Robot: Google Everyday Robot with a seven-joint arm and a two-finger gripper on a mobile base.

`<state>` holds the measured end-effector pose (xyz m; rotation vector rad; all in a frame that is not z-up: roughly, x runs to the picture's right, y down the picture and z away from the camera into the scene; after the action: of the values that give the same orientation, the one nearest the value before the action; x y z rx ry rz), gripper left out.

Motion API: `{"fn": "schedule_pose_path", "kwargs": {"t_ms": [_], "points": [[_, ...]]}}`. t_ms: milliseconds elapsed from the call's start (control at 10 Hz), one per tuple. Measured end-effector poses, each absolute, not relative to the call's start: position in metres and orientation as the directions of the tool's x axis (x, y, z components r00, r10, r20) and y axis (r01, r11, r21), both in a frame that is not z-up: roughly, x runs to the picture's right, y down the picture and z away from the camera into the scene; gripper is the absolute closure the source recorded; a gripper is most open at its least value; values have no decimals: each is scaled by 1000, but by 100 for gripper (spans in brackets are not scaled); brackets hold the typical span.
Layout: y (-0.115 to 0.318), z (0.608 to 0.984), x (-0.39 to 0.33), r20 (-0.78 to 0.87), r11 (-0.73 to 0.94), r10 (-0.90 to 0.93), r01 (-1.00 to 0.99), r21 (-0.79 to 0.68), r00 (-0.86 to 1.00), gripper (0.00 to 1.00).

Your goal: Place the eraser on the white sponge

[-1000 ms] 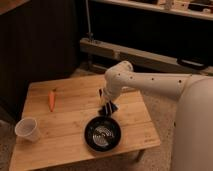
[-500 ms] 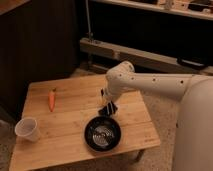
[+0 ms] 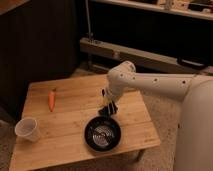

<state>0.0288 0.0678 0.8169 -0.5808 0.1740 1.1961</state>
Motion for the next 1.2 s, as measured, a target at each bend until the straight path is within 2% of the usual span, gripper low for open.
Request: {"fn": "schedule_pose_path", "kwargs": {"t_ms": [1200], "points": [[90, 832, 24, -474, 265, 793, -917, -299, 383, 100]]}}
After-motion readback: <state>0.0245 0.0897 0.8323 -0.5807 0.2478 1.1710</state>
